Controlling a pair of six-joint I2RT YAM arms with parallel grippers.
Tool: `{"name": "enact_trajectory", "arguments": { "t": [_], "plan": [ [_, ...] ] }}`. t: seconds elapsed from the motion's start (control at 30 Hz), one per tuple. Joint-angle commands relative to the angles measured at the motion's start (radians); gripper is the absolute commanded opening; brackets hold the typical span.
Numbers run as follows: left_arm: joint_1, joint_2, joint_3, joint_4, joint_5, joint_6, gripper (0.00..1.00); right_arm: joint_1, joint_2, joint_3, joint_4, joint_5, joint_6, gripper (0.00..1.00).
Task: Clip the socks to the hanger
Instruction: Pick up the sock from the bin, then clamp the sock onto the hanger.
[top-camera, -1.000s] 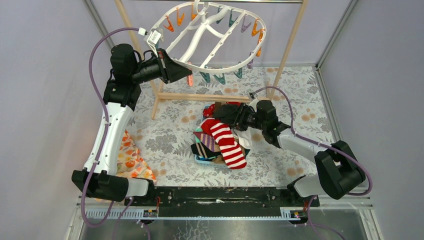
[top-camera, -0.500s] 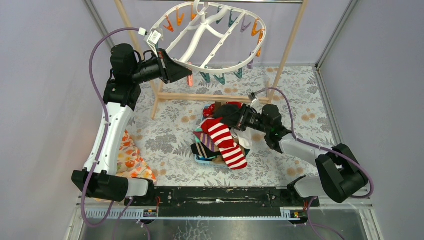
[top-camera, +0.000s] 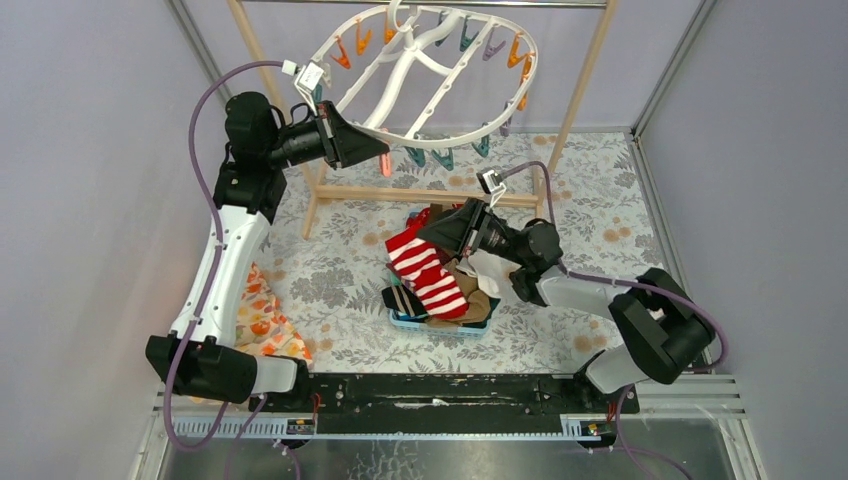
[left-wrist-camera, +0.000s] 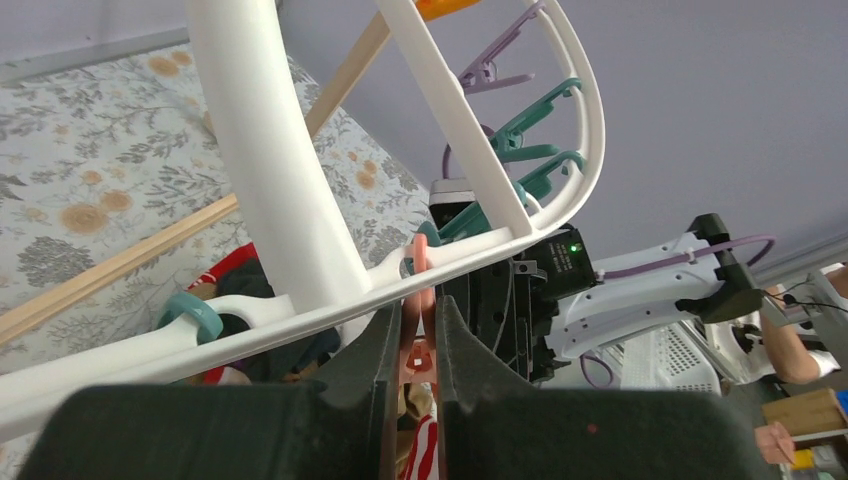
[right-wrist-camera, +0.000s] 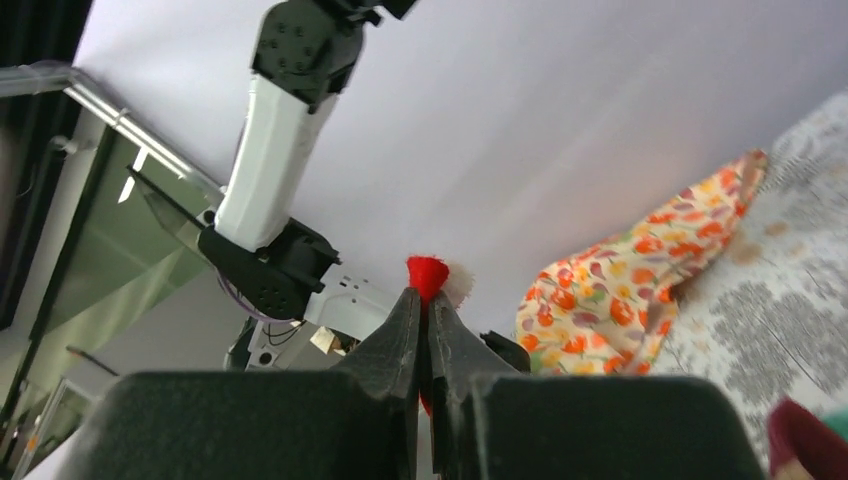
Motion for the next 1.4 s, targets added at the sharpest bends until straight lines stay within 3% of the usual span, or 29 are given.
{"name": "enact_trajectory", "arguments": {
  "t": [0.0, 0.67, 1.37],
  "plan": [
    [-0.005, -0.023, -0.028, 0.100, 0.103, -0.091, 0.00, 0.034, 0.079, 0.095, 0.302, 0.023, 0.007, 0.00],
    [-0.005, -0.026, -0.083, 0.263, 0.155, -0.227, 0.00, 0.068, 0.239, 0.317, 0.303, 0.194, -0.064, 0.00],
    [-0.006, -0.027, -0.074, 0.272, 0.160, -0.235, 0.00, 0.069, 0.217, 0.335, 0.303, 0.236, -0.082, 0.00]
  ]
}}
